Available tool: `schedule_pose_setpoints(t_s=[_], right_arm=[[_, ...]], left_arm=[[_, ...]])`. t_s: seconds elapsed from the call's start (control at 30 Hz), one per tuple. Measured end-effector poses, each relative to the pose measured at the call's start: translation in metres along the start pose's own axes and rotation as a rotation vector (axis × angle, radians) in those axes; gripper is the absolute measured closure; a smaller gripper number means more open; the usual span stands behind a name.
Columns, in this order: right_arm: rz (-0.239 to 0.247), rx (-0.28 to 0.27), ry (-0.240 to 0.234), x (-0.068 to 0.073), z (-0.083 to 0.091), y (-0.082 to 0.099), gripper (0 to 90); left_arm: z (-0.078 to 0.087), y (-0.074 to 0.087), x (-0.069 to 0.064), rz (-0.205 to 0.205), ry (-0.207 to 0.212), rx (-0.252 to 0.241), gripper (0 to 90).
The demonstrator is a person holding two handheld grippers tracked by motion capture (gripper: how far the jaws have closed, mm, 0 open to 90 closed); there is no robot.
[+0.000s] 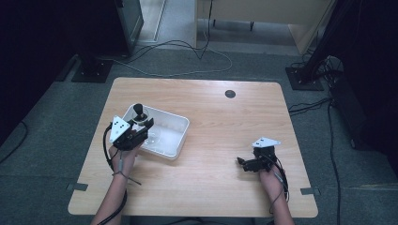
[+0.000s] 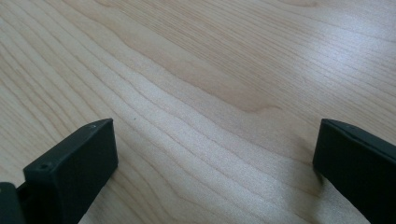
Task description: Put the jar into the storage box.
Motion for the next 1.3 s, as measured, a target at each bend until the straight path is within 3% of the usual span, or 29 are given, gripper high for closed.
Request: schedule_pose_setpoints(t_s=[0.5,0.97,1.23,1.3], right_arm=[[0.000,0.000,0.000,0.000,0.000,0.000,0.0],[0.000,-0.001,0.000,0.000,0.000,0.000,0.0],[0.000,0.000,0.000,0.000,0.000,0.000,0.0],[0.000,-0.001,0.000,0.000,0.000,0.000,0.0]], left_arm=[[-0.015,0.011,-0.002,-0.031,-0.001,0.061,51.8],[-0.015,0.016,-0.001,-0.035,0.005,0.075,50.9],[-0.015,0.019,-0.004,-0.054,0.019,0.126,40.9],[-0.014,0.020,-0.004,-0.039,0.034,0.138,38.3]])
Point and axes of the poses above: each handheld gripper's, and its own axes: z roughly backward along the jaws, y roughly out of its underside, x roughly to its left, the point moved 6 cm from there along -z, roughly forward along the jaws, and after that the axes turned 15 degrees about x, right-handed, at the moved point
